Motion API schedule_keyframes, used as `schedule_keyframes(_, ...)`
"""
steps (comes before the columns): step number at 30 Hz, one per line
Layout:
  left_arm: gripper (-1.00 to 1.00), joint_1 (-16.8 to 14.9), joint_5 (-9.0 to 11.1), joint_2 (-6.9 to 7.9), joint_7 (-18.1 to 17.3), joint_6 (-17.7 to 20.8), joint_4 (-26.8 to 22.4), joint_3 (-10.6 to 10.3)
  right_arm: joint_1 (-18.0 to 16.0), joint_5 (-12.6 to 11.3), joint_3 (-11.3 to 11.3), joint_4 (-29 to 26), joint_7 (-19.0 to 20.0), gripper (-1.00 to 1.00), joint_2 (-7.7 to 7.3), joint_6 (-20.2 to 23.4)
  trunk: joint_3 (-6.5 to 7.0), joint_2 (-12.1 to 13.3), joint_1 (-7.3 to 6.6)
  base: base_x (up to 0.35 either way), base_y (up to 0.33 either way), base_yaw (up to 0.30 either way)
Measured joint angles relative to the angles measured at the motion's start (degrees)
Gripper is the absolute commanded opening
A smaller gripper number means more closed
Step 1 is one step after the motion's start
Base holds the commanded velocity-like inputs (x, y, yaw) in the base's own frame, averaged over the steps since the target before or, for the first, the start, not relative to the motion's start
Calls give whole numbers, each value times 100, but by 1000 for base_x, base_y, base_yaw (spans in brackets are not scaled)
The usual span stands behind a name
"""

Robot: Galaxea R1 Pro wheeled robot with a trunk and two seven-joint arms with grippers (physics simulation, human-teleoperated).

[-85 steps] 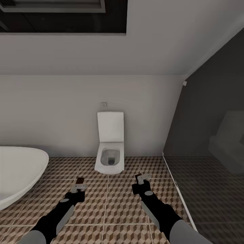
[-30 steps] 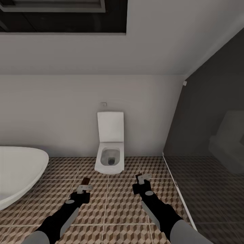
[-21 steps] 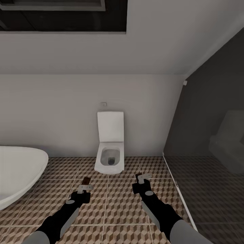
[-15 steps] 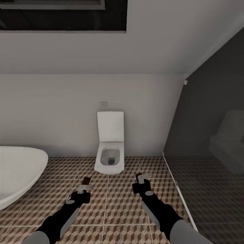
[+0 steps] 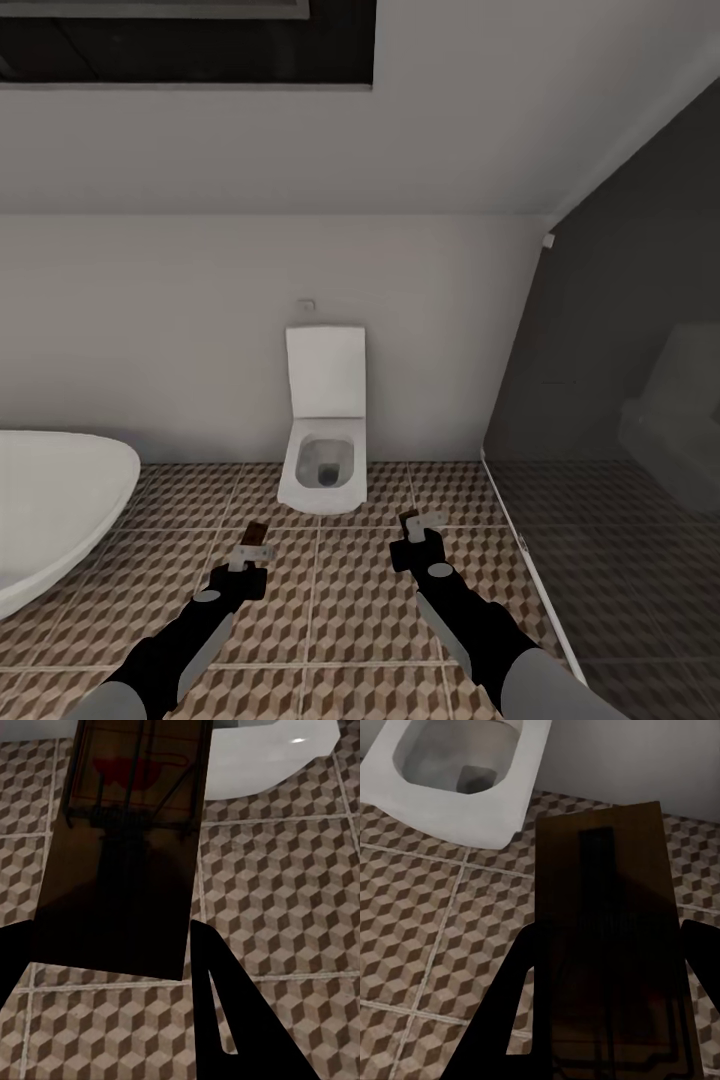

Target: Take the four mousetraps from the cabinet in the bathroom and place them on the bathroom floor. Make sure all four end up on the same floor surface, and ensure that at least two of them are either under or directly next to the same bathroom sink.

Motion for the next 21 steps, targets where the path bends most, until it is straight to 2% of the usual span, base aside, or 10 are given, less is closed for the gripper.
schedule_keyframes(14,-100,1,0,0,0,0,9,-2,0,-1,1,0,1,-100,2,2,-253,-563,308,0,0,0)
schedule_keyframes(21,-100,-1,1,0,0,0,9,-2,0,-1,-3,0,1,-100,10,2,-424,-844,462,0,0,0)
